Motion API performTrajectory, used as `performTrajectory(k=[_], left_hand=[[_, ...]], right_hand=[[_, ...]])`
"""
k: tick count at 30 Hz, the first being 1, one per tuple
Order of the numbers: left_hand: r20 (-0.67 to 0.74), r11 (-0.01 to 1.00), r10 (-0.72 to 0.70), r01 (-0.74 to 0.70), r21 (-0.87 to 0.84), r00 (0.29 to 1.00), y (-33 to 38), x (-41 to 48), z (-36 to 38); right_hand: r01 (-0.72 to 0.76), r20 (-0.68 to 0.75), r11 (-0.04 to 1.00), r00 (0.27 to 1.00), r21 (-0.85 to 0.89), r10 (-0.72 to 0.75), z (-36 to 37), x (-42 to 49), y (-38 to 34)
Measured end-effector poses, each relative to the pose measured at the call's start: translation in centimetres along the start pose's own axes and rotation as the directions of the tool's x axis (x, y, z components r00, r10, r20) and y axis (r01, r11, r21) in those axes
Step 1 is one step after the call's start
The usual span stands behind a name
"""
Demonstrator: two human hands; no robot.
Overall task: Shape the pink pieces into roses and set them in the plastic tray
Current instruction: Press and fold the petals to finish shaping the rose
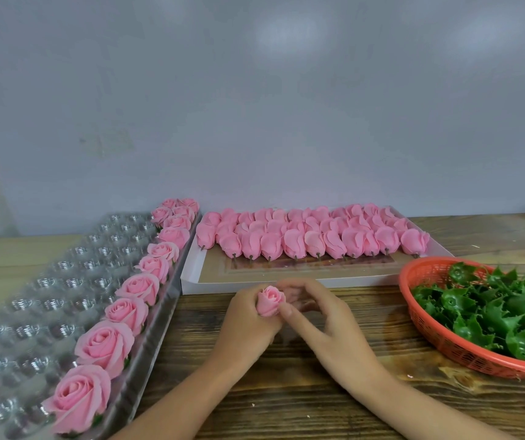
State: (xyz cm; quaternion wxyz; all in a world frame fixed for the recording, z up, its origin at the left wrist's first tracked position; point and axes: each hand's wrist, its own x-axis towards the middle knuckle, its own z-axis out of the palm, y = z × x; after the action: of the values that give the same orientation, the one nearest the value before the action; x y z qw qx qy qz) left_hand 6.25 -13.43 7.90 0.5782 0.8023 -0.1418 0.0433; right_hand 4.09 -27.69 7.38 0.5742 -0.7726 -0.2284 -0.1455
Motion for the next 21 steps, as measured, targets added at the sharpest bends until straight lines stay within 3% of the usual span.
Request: performTrajectory(k=[6,10,21], left_hand=[[0.105,0.997,0.036,-0.044,0.068,0.994,0.6,-0.4,0.1],[0.167,0.994,0.048,-0.062,0.085,0.985,1.1,-0.6,0.1],[0.174,0.963,0.019,-0.065,0.260,0.985,0.4,-0.1,0.4]], right_hand=[[-0.004,-0.065,0.975,0.998,0.224,0.019,-0.3,0.2,-0.1],[0.082,-0.018,0.983,0.997,0.165,-0.081,-0.2,0.3,-0.1],[0.086,0.047,0.992,0.995,0.094,-0.090,-0.1,0.1,-0.4]])
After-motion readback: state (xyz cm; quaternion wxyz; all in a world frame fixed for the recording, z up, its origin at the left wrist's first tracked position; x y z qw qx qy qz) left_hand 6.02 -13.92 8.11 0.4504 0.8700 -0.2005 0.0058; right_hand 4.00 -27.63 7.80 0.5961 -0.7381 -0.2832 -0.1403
